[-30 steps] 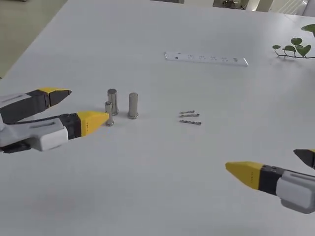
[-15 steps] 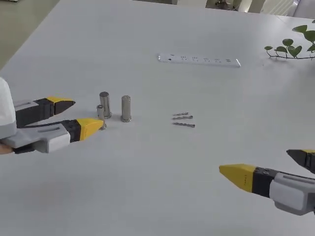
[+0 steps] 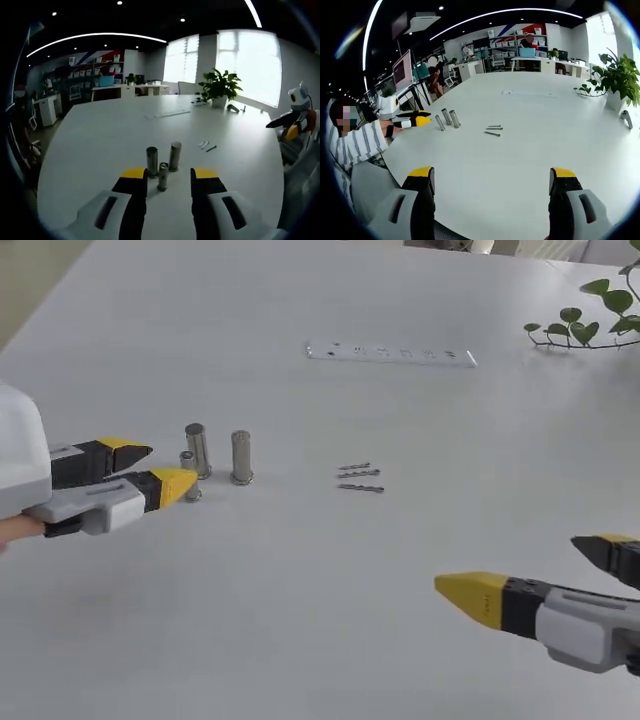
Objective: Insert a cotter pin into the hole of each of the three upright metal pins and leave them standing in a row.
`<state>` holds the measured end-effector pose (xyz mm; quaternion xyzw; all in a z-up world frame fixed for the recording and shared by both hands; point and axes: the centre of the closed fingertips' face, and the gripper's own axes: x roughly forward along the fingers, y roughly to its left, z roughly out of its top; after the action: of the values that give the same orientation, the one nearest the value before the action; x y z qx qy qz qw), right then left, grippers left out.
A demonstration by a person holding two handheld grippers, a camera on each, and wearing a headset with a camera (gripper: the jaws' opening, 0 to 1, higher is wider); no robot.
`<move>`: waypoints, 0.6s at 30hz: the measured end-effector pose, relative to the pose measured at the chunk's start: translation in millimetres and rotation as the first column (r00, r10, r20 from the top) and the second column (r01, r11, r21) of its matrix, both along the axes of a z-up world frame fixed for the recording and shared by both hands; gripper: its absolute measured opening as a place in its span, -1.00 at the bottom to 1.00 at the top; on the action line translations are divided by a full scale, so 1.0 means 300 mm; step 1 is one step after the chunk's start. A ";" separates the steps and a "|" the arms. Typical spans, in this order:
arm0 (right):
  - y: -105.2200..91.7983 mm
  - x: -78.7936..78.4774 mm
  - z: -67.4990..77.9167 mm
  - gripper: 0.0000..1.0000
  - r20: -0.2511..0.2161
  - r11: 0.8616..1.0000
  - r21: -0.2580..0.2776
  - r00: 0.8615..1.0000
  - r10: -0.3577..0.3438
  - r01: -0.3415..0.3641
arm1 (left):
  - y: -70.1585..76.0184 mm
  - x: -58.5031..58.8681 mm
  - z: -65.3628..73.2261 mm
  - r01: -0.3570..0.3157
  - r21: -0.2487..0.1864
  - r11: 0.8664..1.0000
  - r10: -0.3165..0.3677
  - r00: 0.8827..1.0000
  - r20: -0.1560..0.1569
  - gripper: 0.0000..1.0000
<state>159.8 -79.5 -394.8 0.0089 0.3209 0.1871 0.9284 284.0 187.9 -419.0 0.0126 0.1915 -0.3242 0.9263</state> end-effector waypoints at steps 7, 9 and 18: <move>-0.004 -0.007 -0.012 0.88 -0.011 1.000 -0.018 1.000 0.008 -0.008 | -0.010 0.027 -0.016 -0.021 0.022 1.000 0.021 1.000 -0.005 -0.44; -0.006 -0.008 -0.013 0.88 -0.012 1.000 -0.017 1.000 0.007 -0.007 | -0.013 0.033 -0.019 -0.027 0.022 0.999 0.027 1.000 -0.004 -0.44; -0.009 -0.008 -0.019 0.88 -0.020 1.000 -0.011 1.000 0.005 -0.005 | -0.034 0.045 -0.078 -0.043 0.071 0.997 0.046 0.998 -0.046 -0.39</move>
<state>157.5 -82.3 -400.5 0.0050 0.3312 0.1876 0.9247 297.6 177.7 -442.2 0.0332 0.2250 -0.2968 0.9275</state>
